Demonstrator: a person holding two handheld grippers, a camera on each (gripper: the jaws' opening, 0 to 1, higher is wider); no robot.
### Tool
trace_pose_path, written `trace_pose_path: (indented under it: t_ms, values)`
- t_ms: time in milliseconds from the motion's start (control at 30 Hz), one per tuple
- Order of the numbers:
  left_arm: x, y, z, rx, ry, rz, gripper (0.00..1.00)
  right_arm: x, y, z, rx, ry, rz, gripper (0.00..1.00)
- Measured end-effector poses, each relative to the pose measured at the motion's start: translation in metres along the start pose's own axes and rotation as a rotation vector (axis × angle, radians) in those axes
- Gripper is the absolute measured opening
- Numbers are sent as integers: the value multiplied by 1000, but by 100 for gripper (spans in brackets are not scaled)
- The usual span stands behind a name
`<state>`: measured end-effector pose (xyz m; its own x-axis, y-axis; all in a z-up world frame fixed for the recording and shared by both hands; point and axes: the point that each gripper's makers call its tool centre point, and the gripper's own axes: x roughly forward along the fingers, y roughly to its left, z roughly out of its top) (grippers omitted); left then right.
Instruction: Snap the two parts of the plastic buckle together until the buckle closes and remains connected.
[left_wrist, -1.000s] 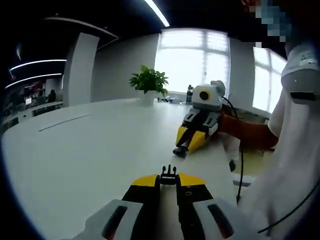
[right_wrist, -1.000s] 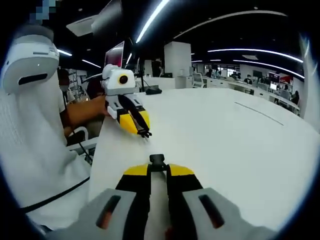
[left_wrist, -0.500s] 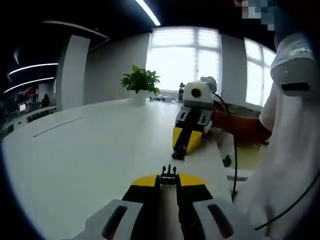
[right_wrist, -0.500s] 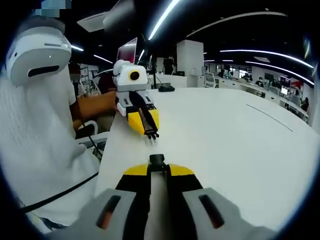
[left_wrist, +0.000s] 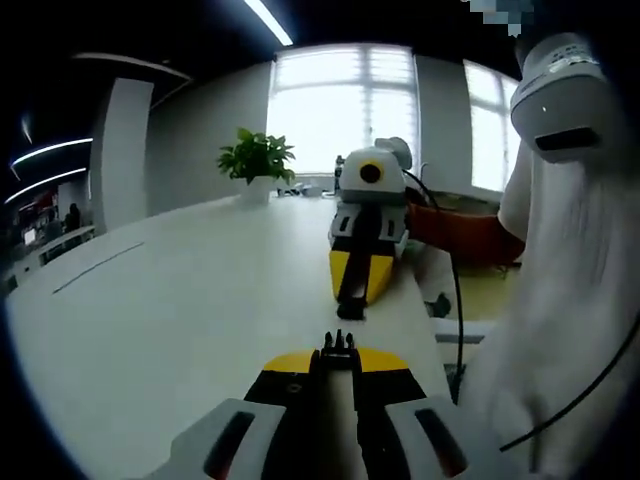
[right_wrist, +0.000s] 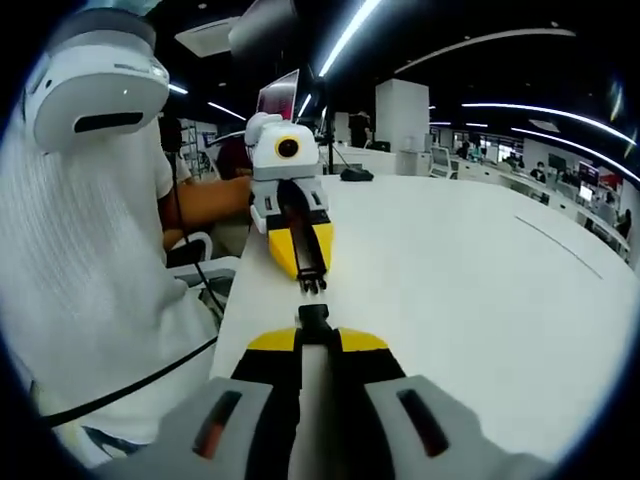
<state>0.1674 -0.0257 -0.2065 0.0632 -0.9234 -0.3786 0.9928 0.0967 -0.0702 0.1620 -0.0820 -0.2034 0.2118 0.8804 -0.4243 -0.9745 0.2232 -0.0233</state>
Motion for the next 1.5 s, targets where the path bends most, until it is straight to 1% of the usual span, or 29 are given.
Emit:
trace_pose_path:
  t_ms: [133, 267, 333, 467, 633, 1100, 1433, 1500]
  values:
    - [2, -6, 0, 18, 5, -22, 12, 1, 3, 1, -4, -2, 10, 12]
    - [2, -8, 0, 29, 2, -27, 12, 4, 6, 2, -7, 0, 21, 12]
    - [2, -10, -1, 35, 0, -42, 12, 4, 6, 2, -8, -1, 19, 12]
    - [3, -11, -1, 47, -8, -48, 12, 5, 7, 2, -7, 2, 14, 12]
    - [2, -11, 0, 55, -16, -51, 12, 6, 8, 2, 7, 15, 9, 12]
    - [1, -11, 0, 78, -24, -43, 12, 13, 8, 7, -15, 28, -8, 11]
    - [0, -11, -1, 54, -18, -48, 12, 11, 6, 6, -3, 25, -20, 12]
    - [0, -11, -1, 55, -18, -47, 12, 11, 6, 6, 0, 24, -12, 15]
